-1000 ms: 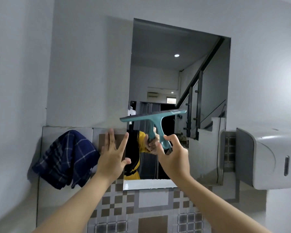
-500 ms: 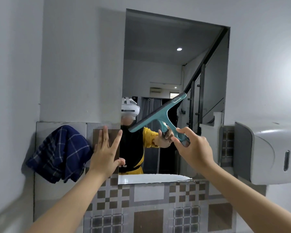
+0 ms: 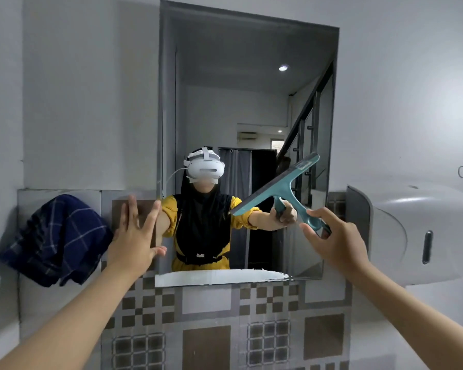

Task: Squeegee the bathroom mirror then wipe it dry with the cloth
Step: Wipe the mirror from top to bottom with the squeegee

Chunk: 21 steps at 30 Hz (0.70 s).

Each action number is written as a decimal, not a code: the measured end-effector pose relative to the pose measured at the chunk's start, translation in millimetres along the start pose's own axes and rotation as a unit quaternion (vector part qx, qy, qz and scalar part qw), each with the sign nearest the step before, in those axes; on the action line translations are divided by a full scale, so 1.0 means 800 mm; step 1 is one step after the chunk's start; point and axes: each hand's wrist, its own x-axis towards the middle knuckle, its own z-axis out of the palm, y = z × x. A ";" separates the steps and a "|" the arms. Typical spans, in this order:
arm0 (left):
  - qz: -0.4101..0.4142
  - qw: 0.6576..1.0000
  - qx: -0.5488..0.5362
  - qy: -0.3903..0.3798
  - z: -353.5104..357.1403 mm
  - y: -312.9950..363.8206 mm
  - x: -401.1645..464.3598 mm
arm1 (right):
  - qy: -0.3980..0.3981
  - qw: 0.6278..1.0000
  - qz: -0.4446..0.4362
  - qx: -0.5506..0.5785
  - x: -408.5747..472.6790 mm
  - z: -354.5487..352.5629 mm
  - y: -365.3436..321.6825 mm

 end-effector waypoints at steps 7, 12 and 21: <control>-0.042 0.999 0.014 -0.013 -0.004 0.014 -0.001 | -0.017 0.999 0.018 0.036 -0.015 -0.014 0.036; -0.053 0.998 0.028 -0.019 -0.002 0.014 -0.002 | -0.030 0.994 0.056 0.085 -0.034 -0.003 0.038; -0.035 0.999 -0.005 -0.007 -0.001 0.006 -0.003 | -0.018 0.964 0.186 0.188 -0.064 0.035 -0.024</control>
